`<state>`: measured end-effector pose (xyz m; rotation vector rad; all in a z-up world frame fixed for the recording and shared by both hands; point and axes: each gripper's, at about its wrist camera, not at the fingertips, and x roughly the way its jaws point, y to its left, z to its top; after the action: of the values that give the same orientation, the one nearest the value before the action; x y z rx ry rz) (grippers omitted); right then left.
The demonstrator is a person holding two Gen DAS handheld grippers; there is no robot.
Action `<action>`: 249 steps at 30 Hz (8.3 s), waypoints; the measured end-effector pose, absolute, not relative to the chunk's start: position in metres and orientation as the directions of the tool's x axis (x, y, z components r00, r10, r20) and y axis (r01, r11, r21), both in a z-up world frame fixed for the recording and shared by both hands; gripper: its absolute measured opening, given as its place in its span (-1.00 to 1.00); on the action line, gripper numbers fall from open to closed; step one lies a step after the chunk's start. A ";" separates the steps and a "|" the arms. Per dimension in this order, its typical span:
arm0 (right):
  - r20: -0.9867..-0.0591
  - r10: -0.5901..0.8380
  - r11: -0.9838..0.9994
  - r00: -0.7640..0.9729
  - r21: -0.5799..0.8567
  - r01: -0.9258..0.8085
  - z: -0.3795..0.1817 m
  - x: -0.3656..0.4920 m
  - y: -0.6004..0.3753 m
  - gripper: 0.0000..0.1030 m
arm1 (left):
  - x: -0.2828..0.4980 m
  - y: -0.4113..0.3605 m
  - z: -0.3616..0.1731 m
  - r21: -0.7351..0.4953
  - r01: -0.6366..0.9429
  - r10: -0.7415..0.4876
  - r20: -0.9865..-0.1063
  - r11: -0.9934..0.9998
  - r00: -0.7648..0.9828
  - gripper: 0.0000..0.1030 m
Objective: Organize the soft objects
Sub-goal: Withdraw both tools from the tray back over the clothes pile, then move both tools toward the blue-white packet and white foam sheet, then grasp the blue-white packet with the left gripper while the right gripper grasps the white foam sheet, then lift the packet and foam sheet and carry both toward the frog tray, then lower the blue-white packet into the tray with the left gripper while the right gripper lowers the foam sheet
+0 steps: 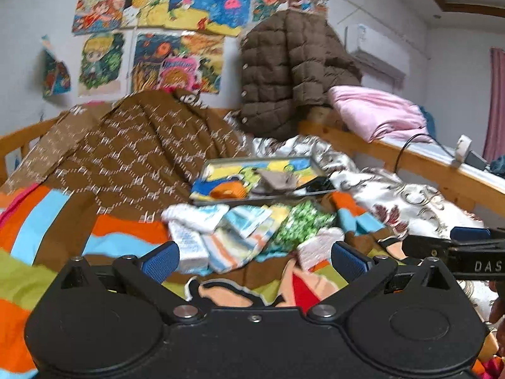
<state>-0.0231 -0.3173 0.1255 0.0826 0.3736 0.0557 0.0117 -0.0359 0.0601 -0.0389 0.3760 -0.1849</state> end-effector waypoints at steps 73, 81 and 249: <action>-0.372 0.131 0.991 0.919 0.070 -0.112 0.031 0.151 -0.297 0.99 | 0.149 -0.027 0.009 0.044 0.276 -0.201 -0.576 0.960 0.792 0.98; -0.390 0.189 0.982 0.901 0.093 -0.165 0.011 0.163 -0.297 0.99 | 0.190 -0.029 0.005 0.046 0.274 -0.193 -0.600 0.961 0.776 0.98; -0.646 -0.037 0.963 0.762 -0.225 -0.145 0.075 0.477 -0.248 0.89 | 0.505 -0.042 0.004 -0.199 0.214 -0.290 -0.553 0.956 0.781 -0.16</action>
<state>0.4770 -0.2482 0.0752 -0.2704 0.7039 0.0594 0.5054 -0.0417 0.0036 -0.1283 0.6170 -0.2727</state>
